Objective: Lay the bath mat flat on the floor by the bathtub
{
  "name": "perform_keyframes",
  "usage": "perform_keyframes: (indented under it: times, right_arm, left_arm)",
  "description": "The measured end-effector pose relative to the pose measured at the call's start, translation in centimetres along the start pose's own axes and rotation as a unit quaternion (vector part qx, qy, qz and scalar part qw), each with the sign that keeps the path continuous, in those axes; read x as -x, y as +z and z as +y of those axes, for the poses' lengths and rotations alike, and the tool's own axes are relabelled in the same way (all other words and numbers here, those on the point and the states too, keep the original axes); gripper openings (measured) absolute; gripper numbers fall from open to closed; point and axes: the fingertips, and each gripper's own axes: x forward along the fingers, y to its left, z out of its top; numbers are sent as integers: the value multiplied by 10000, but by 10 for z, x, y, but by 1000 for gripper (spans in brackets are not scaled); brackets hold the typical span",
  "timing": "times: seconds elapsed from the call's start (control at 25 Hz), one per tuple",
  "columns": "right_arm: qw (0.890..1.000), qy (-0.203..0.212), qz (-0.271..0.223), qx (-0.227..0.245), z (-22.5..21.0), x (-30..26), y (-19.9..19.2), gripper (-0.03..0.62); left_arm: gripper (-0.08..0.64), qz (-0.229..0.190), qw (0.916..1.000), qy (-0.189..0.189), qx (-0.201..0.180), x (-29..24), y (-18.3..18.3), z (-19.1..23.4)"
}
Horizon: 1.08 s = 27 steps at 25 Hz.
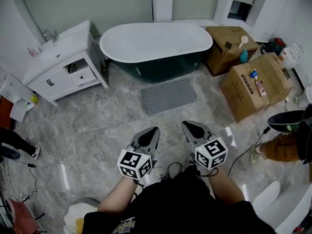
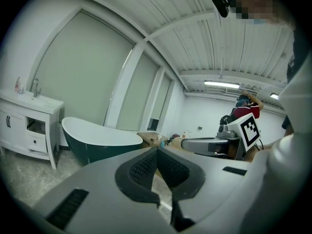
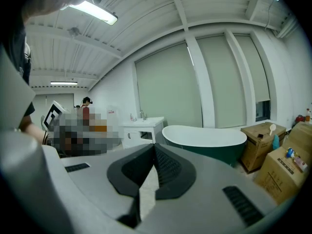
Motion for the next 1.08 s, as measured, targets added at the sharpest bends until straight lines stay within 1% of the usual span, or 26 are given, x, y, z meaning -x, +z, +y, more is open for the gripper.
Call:
perform_keyframes:
  times: [1.08]
  right_arm:
    - [9999,38,-95,39,6,17,-1,17]
  left_arm:
    - [15,-21,10000,30,-74,11,-3,-17]
